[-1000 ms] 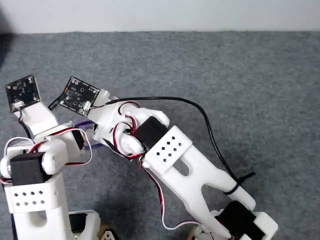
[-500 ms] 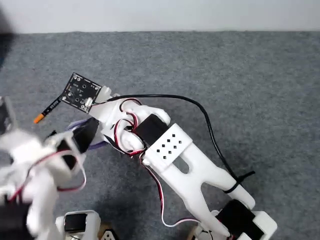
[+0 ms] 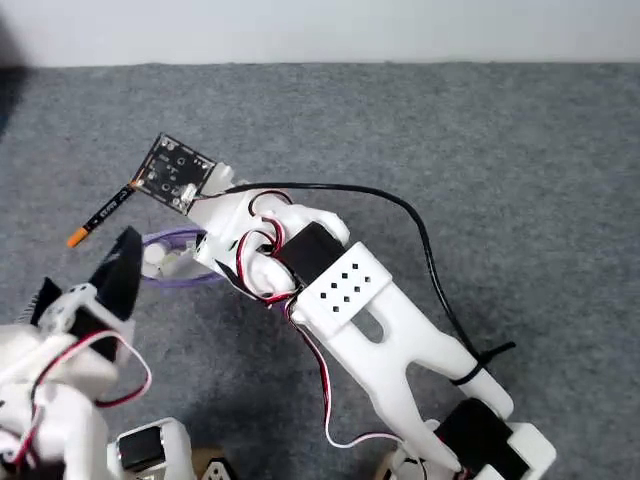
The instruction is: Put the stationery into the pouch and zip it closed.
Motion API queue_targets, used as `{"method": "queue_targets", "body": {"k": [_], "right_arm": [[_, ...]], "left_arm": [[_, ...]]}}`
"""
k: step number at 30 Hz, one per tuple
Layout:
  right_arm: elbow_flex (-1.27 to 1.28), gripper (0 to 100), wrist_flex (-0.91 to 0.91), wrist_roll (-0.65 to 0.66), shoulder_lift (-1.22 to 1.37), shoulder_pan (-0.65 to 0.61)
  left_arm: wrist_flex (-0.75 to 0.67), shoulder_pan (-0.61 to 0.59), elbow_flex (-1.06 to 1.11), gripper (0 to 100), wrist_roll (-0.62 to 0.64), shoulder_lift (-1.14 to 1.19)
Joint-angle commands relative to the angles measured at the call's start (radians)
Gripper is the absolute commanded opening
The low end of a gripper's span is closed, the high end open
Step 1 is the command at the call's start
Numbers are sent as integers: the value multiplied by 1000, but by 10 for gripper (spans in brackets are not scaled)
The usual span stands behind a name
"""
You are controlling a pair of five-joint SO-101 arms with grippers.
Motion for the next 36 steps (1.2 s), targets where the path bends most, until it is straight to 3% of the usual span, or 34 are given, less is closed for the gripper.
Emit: {"method": "queue_targets", "body": {"k": [1,11,28,36], "right_arm": [[-34,8,13,-37,-16,38],[-34,8,13,-38,-19,125],[-32,8,13,-38,-62,134],[-32,8,13,-38,-59,134]], "left_arm": [[-68,-61,33,353,-26,109],[-285,-140,10,353,-46,563],[-305,-138,-568,369,-649,1450],[-304,-140,-917,384,-760,1815]]}}
